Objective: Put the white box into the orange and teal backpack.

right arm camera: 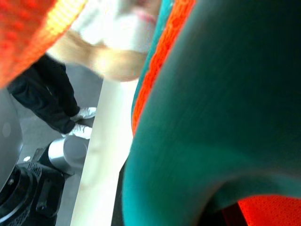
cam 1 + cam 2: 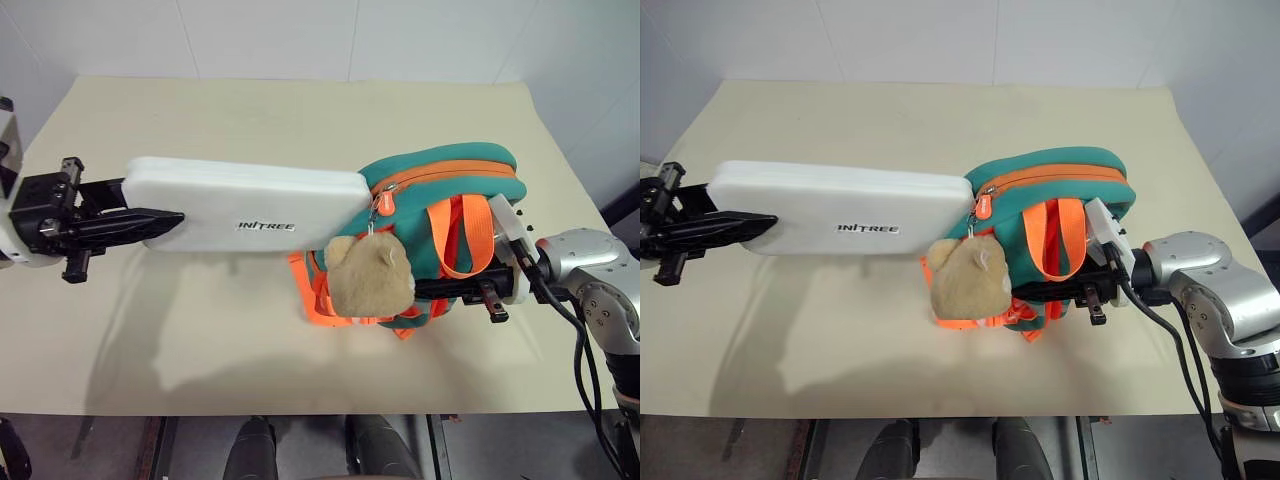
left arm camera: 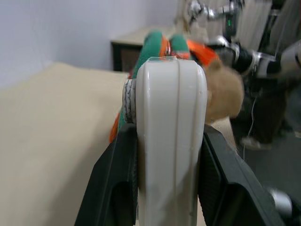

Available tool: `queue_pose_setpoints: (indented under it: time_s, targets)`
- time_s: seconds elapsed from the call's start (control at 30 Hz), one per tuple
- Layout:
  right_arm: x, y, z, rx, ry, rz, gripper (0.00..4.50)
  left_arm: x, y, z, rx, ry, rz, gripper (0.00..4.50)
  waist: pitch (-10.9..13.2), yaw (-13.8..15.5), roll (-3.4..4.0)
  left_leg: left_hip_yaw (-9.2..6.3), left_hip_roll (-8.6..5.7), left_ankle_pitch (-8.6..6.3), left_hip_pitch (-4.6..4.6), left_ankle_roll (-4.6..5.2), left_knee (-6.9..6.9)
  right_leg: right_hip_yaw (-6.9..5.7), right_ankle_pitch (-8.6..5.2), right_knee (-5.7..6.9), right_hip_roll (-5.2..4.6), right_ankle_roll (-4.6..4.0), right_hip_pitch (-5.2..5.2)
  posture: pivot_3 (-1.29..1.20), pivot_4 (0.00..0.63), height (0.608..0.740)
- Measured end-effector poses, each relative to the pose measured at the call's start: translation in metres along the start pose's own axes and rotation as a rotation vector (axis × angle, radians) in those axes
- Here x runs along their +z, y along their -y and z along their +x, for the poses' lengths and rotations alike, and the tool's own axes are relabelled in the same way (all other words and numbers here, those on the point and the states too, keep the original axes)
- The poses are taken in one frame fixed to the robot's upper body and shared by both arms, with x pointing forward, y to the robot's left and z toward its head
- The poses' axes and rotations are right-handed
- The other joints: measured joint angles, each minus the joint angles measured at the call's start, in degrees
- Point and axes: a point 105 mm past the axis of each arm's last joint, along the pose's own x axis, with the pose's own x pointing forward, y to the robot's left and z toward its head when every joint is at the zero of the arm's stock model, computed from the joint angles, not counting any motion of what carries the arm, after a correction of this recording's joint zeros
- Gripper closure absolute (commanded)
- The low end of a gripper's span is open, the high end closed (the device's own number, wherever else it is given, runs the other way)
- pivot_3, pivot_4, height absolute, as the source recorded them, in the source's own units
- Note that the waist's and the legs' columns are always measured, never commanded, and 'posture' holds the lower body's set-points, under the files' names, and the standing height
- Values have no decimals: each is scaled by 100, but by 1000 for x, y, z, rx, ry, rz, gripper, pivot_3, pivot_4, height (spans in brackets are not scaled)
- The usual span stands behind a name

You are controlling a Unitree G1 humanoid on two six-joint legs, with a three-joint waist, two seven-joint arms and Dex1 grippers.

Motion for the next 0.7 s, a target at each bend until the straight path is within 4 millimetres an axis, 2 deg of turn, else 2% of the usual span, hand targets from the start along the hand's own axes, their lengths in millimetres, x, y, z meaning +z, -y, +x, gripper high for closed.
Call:
queue_pose_setpoints:
  time_s: [0.2,0.3,0.47,0.7]
  targets:
    - [0,1,3,-10,6,-4,4500,-7,-10,22,-41,-80,84,3249,1,2,0,0,0,-1,-2,1,11,1,0,6,1,1,1,0,150,740]
    - [2,2,4,-14,13,-9,4500,-9,-16,49,-74,-77,123,3249,1,28,1,0,0,-1,-3,1,23,1,1,12,2,3,4,0,150,740]
    - [2,4,10,-10,32,-13,4500,-21,-20,98,-125,15,77,3249,1,56,1,0,0,-3,-4,5,37,5,4,18,3,8,8,0,150,740]
    - [2,4,13,-13,43,-11,4500,-56,-23,148,-128,13,-9,3249,1,81,1,-1,-1,-3,-4,5,54,4,6,27,5,11,11,0,150,740]
